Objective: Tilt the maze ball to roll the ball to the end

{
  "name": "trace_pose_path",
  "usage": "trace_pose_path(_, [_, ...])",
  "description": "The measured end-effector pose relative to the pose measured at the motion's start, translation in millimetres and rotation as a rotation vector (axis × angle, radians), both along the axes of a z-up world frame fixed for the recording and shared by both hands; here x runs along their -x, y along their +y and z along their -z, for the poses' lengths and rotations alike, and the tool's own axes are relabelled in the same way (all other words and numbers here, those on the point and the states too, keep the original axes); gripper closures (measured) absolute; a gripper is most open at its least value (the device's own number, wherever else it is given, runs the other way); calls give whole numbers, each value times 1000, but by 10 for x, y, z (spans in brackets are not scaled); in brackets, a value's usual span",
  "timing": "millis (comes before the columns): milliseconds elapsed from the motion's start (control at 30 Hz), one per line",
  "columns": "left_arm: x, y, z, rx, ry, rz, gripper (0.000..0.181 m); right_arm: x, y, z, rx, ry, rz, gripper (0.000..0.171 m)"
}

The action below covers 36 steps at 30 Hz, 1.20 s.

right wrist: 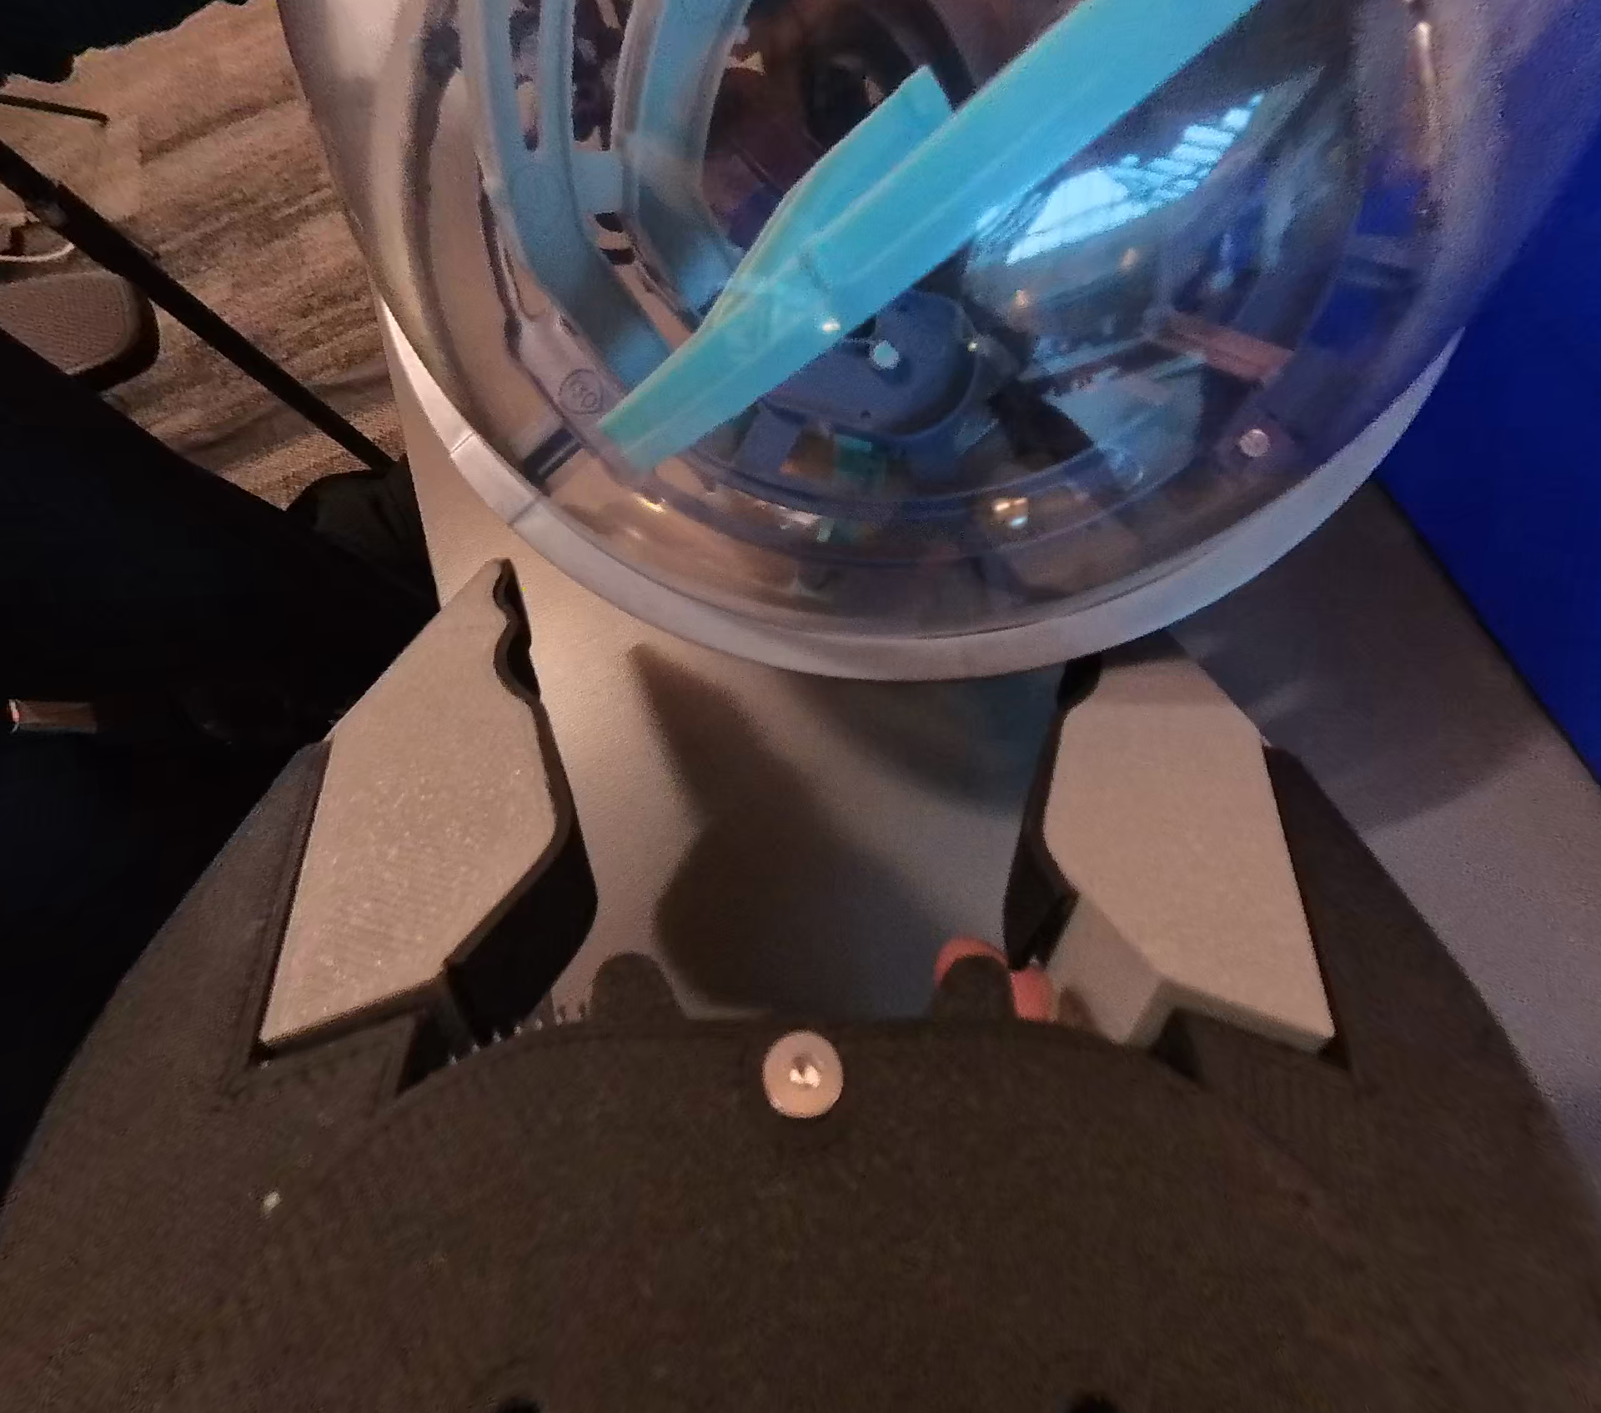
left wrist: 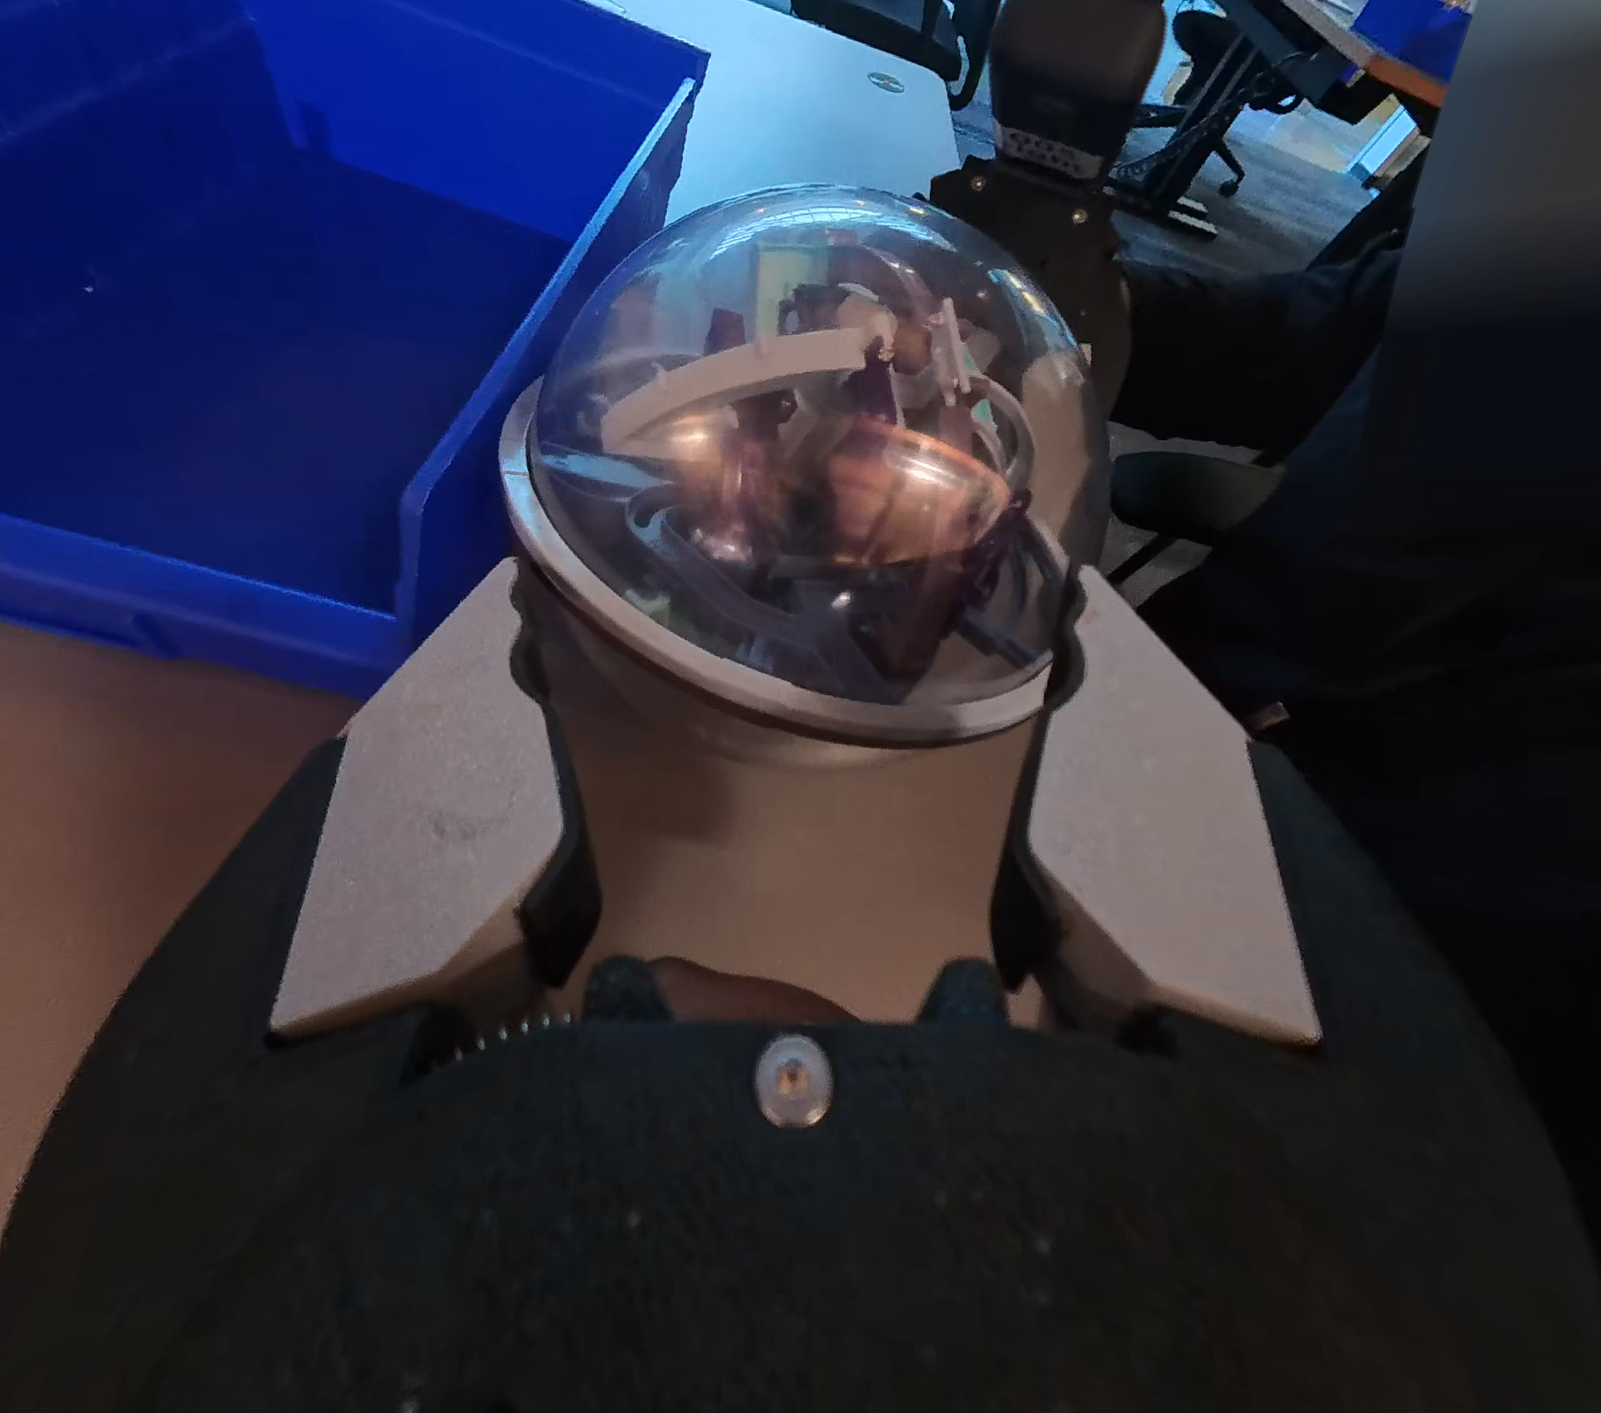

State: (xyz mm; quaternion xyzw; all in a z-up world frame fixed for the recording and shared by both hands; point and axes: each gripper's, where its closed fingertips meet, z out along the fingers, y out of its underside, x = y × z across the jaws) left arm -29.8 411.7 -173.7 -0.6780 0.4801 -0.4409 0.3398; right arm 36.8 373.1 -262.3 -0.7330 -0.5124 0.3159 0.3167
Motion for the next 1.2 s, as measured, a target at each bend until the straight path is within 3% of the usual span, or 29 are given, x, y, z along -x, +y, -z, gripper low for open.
trace_pose_path(467, [55,85,-21,-13,-9,-13,66,-125,109,-95,-50,11,28,54])
trace_pose_path(733, [35,135,-60,12,-55,-29,74,-288,459,-117,-401,-80,68,40])
trace_pose_path(1000, [39,42,-50,-27,-71,38,74,-219,390,-192,-415,-1,0,79])
trace_pose_path(1200, [26,-36,43,-113,-10,106,63,-163,350,-227,-374,44,-33,66])
